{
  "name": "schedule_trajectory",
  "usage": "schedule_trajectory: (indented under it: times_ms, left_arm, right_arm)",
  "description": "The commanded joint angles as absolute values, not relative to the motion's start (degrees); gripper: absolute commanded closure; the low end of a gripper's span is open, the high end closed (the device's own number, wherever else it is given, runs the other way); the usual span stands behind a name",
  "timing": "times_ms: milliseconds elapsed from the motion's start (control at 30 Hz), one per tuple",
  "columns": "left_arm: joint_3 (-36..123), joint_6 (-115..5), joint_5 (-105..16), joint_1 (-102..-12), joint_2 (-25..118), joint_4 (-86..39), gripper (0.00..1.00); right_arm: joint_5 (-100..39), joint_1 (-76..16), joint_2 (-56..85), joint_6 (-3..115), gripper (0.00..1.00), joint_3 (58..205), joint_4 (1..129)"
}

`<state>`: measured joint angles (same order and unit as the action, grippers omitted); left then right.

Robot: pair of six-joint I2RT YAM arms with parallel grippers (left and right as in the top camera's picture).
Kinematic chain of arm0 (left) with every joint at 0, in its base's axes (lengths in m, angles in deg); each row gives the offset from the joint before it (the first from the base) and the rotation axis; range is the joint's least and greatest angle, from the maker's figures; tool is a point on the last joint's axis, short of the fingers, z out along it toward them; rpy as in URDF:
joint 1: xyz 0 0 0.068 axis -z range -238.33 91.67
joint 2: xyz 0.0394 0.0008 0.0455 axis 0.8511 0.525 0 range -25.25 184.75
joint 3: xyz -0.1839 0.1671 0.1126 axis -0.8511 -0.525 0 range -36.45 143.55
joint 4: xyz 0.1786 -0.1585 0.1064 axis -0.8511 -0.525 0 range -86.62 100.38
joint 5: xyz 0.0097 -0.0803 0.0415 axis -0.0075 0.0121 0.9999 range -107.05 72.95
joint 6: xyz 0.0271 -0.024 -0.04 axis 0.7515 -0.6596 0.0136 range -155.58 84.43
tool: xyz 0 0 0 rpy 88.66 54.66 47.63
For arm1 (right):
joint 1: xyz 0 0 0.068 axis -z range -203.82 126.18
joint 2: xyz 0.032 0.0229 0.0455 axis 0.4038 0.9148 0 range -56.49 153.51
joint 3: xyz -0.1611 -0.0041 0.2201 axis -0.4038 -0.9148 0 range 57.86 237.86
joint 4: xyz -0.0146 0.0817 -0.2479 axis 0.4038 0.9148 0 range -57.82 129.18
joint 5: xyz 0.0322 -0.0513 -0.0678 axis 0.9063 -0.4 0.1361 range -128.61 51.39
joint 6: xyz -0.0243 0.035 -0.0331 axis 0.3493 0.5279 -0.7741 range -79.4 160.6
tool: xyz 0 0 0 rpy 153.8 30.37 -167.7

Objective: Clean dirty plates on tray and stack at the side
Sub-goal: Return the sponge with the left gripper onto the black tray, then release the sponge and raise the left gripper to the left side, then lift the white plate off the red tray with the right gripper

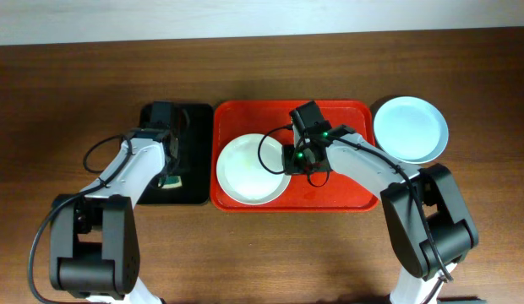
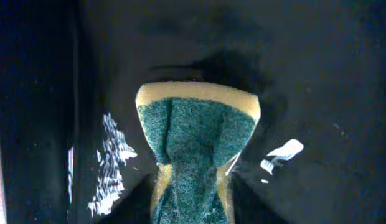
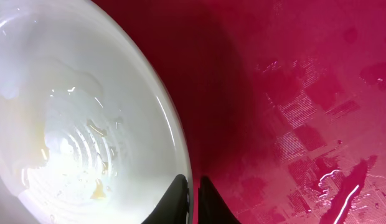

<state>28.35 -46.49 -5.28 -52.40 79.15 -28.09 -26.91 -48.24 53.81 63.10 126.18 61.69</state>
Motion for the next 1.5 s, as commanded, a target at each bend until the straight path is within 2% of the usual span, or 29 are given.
schedule_trajectory:
  times_ms: [0, 300, 333, 433, 500, 600, 733, 833, 967, 1133, 1333, 1467]
  left_arm:
    - [28.33, -46.14, -5.87, -52.61, 79.2, -28.07, 0.47]
    - [42.45, -46.21, -5.94, -52.96, 74.76, -38.11, 0.44]
    - [44.59, -46.51, -6.13, -53.36, 73.71, -38.56, 0.41]
    - [49.29, -50.03, -6.96, -56.33, 70.19, -38.91, 0.24]
    - [50.45, -53.14, -7.38, -59.72, 68.31, -38.89, 0.18]
    - [50.49, -53.62, -12.04, -65.18, 67.28, -38.89, 0.01]
    - [50.47, -53.62, -12.19, -67.76, 67.31, -40.99, 0.01]
    - [50.47, -53.6, -12.14, -67.94, 67.31, -41.62, 0.01]
    - [50.49, -53.6, -12.14, -67.94, 67.31, -41.62, 0.01]
    - [50.49, -53.6, -12.14, -67.94, 67.31, -41.62, 0.01]
    - [50.47, -53.6, -12.14, -67.94, 67.31, -41.6, 0.01]
    - [50.47, -53.6, -12.14, -67.94, 67.31, -41.62, 0.01]
  right_arm:
    - [-27.23, -48.61, 53.5, 63.32, 0.91, 125.57, 61.72]
    - [-27.23, -48.61, 53.5, 63.32, 0.89, 125.57, 61.69]
    - [-27.23, -48.61, 53.5, 63.32, 0.84, 125.57, 61.72]
    - [-27.23, -48.61, 53.5, 63.32, 0.78, 125.57, 61.74]
    - [-27.23, -48.61, 53.5, 63.32, 0.77, 125.57, 61.74]
    - [-27.26, -48.61, 53.57, 63.34, 0.76, 125.52, 61.5]
    - [-27.23, -48.61, 53.96, 63.54, 0.77, 124.58, 60.16]
    - [-27.23, -48.61, 54.62, 63.52, 0.89, 124.49, 59.97]
    - [-27.23, -48.61, 54.62, 63.52, 0.96, 124.49, 59.95]
    - [-25.99, -47.83, 54.4, 63.52, 0.96, 124.82, 59.42]
    - [-9.97, -43.04, 52.24, 63.56, 0.96, 127.69, 60.78]
    - [-9.07, -41.79, 52.08, 63.54, 0.96, 130.7, 65.94]
